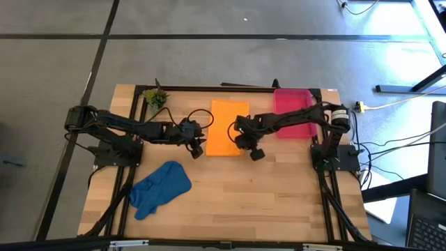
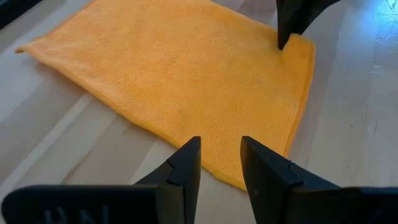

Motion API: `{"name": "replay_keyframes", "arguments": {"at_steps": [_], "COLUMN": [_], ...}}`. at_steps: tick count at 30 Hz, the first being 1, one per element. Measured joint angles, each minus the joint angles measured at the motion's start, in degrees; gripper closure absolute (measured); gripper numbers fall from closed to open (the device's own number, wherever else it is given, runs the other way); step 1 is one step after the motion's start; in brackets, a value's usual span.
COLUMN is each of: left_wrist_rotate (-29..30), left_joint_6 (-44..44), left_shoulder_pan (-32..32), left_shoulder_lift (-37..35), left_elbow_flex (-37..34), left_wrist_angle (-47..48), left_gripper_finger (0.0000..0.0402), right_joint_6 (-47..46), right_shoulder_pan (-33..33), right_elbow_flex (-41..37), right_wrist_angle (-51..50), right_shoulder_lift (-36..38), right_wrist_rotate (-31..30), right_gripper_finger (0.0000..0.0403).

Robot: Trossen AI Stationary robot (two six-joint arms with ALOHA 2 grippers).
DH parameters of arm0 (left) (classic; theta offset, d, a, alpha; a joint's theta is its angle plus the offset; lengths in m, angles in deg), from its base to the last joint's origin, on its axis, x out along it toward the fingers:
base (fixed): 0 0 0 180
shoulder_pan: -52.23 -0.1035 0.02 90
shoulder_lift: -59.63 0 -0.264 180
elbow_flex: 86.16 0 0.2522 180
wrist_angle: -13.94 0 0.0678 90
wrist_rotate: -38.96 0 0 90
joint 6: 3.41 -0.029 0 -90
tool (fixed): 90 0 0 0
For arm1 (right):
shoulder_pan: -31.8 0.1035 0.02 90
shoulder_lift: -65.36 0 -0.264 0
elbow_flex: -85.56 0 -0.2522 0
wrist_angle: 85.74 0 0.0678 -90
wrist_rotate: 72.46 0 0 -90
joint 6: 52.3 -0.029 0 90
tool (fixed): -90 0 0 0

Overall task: Roll microfiber towels into tight, uniform cylinder then place into a basket
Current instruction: Fold the orange microfiber towel

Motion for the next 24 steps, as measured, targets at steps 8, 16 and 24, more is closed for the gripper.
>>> {"name": "replay_keyframes", "arguments": {"at_steps": [8,16,24], "left_wrist_rotate": [0.0,0.0,0.0], "left_joint_6": [0.0,0.0,0.0], "left_shoulder_pan": [0.0,0.0,0.0], "left_shoulder_lift": [0.0,0.0,0.0], "left_elbow_flex": [0.0,0.0,0.0], "left_wrist_angle": [0.0,0.3,0.4], "left_gripper_finger": [0.0296,0.0296,0.0296], "right_joint_6": [-6.0,-15.6,-23.0], "right_shoulder_pan": [-5.7,-12.7,-18.0], "right_elbow_flex": [3.5,5.0,5.0], "right_wrist_angle": [-0.7,1.7,5.7], "right_shoulder_lift": [1.1,1.2,1.2], "right_wrist_rotate": [9.9,10.4,8.4], "right_gripper_finger": [0.0396,0.0399,0.0399]}}
